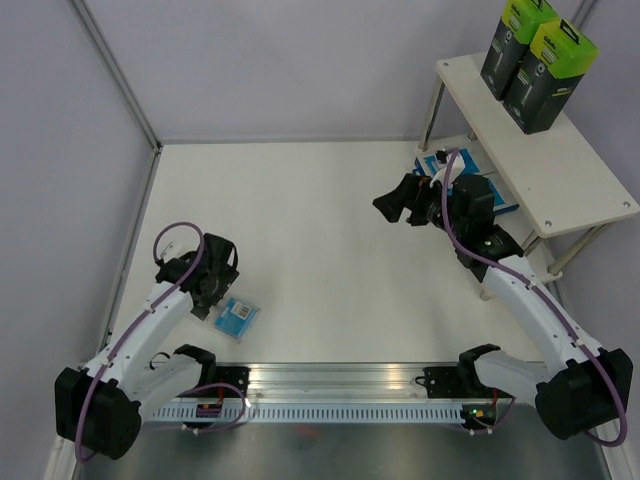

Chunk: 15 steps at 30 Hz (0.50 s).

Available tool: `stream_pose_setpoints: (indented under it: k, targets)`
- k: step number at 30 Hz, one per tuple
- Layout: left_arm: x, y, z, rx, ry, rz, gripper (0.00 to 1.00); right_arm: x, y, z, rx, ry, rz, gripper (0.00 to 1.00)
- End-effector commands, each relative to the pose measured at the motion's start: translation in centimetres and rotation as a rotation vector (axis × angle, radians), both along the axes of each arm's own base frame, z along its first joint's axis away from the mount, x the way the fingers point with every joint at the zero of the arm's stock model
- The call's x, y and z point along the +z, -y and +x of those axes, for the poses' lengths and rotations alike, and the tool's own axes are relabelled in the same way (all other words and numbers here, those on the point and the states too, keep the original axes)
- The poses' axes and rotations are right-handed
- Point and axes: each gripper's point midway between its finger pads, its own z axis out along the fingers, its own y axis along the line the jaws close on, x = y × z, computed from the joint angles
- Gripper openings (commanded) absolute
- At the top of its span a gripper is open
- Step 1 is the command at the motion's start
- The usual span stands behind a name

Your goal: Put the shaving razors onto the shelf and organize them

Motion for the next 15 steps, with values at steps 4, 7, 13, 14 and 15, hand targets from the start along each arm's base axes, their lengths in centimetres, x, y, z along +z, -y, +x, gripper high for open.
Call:
stream_pose_setpoints:
  k: [4,7,13,14,15]
  targets:
    - [-0.9,-3.4,-1.6,0.173,-0.103,0.138,0.86,-1.1,0.3,0.8,-0.012,-0.015,-0.044,0.98]
    - [-1.6,-3.1,-1.0,0.191,-0.084,0.107,0.82,-1.7,0.4,1.4,-0.018,-0.032,-0.071,0.98]
    - [-4.5,-1.9,-1.5,0.207,-0.119,0.026,0.75,-2.1,0.2,2.0,-0.021,-0.05,-0.077,0.98]
    - [-4.9,-1.9,-1.6,0.214,-0.129,0.027,0.75,-2.2,0.2,2.1,-0.021,-0.054,-0.079,0.98]
    - [-5.1,-1.9,-1.5,0.215,-0.131,0.027,0.75,-2.3,0.2,2.1,-0.02,-0.06,-0.081,0.98]
